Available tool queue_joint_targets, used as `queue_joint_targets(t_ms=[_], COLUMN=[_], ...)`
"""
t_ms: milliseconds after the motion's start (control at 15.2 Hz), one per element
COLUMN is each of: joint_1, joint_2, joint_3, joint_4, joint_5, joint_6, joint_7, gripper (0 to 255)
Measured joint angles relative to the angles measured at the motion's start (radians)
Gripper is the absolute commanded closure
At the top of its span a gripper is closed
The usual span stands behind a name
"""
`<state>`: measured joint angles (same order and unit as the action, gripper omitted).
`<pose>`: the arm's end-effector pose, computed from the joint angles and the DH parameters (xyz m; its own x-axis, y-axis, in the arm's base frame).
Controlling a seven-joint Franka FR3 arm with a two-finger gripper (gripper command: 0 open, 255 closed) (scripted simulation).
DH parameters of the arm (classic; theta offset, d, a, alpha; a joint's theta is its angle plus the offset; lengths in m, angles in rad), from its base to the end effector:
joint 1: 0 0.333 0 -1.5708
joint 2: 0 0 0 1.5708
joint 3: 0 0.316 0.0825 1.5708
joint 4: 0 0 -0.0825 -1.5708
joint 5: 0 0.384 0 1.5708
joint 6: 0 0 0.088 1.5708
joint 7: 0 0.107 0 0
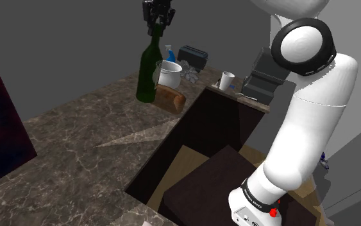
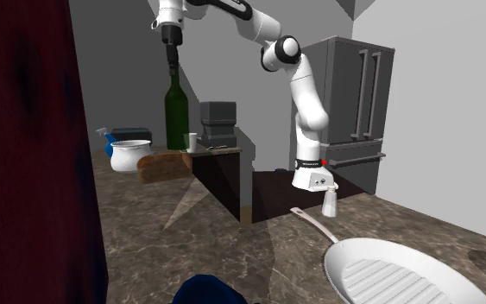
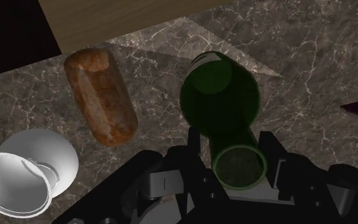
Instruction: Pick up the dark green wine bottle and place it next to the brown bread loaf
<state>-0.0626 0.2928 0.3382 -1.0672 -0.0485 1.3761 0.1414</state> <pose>0.6019 0.1213 0.6749 0.9938 0.1083 0.0238 0.1094 -0.9926 -0.0525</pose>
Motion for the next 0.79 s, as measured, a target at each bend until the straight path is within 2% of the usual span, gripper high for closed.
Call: queue_joint_targets(t_ms=[132,198,330,792], joint_1=[-0.016,-0.016,-0.027,-0.057], joint_2=[0.049,0.089,0.086,0.019], joint_3=[-0.013,-0.019,-0.022,-0.024], joint_4=[0.067,0.134,0.109,-0.088], joint_5=[-0.011,-0.021,-0.019,0.004], joint_6=[-0.02,-0.048,-0.028,0.104], joint_7=[-0.037,-0.051,-0.062,-0.076], gripper=[255,255,255,255])
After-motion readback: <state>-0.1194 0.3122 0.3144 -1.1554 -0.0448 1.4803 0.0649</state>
